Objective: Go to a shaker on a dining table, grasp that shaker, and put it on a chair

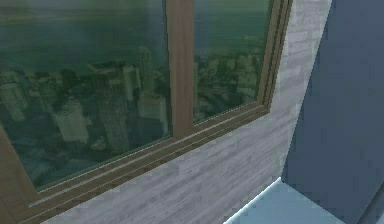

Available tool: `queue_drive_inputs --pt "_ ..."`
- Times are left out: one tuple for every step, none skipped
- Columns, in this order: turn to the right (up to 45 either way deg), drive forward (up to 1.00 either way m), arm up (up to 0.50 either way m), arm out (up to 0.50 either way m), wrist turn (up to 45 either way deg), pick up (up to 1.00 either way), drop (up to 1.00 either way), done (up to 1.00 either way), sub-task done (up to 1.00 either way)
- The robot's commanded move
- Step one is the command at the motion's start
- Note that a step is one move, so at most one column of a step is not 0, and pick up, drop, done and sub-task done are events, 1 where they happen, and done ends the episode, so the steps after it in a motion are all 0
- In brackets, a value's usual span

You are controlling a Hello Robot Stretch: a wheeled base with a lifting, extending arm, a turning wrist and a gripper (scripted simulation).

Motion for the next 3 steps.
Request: queue_drive_inputs --pt "0.0 0.00 0.00 0.00 45.0 0.00 0.00 0.00 0.00" --pt "0.0 0.00 0.00 0.00 45.0 0.00 0.00 0.00 0.00" --pt "0.0 0.00 0.00 0.00 45.0 0.00 0.00 0.00 0.00"
